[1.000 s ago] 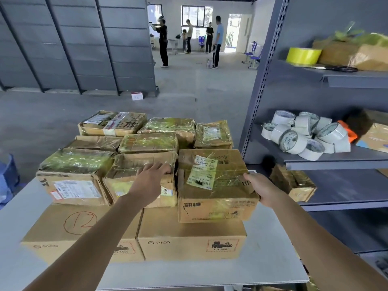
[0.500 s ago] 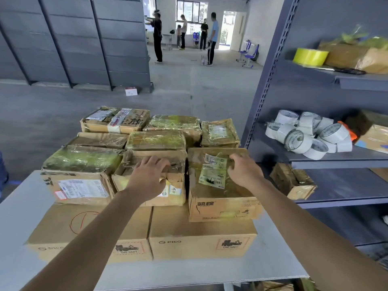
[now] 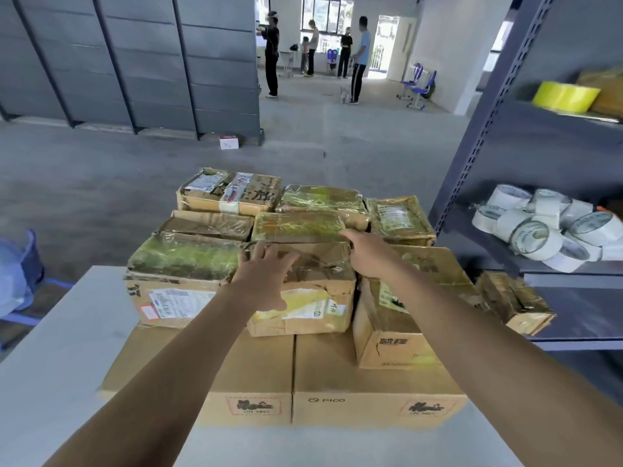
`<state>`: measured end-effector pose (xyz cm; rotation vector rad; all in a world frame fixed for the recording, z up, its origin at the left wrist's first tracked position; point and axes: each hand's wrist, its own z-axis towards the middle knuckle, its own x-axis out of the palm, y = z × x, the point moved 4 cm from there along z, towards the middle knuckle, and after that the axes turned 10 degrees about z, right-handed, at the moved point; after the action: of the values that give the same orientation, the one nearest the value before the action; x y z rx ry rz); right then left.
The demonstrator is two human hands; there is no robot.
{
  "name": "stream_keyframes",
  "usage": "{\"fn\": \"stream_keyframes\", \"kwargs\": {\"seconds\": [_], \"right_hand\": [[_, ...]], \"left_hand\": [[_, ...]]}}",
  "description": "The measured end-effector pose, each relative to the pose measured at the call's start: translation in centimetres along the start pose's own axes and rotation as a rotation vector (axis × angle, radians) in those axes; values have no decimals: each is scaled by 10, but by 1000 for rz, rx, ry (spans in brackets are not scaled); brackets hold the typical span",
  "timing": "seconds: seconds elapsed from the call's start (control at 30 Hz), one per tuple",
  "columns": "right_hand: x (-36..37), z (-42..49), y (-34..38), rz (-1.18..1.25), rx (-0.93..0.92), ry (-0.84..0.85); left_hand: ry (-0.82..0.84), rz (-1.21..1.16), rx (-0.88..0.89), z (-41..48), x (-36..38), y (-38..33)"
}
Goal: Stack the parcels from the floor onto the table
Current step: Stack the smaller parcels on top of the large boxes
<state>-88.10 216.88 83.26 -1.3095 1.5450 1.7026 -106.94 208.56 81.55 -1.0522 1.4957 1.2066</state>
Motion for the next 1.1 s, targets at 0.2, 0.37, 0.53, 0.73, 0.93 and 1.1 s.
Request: {"fn": "stream_keyframes", "kwargs": {"seconds": [0.2, 0.37, 0.53, 0.73, 0.93, 1.1], "right_hand": [[3, 5, -6, 132, 42, -57], [7, 2, 4, 28, -5, -195], [22, 7, 6, 47, 104, -241], [33, 9, 7, 47, 215, -323], [35, 5, 13, 19, 231, -322], [32, -3, 12, -33, 159, -276]], "left_hand": [[32, -213, 41, -5, 11, 33], [-152, -338, -59, 0, 18, 64], [-177, -175, -149, 6, 38, 74], [-104, -308, -33, 4, 35, 76], [-37, -164, 148, -1, 38, 75], [-12, -116, 116, 1, 34, 71]]}}
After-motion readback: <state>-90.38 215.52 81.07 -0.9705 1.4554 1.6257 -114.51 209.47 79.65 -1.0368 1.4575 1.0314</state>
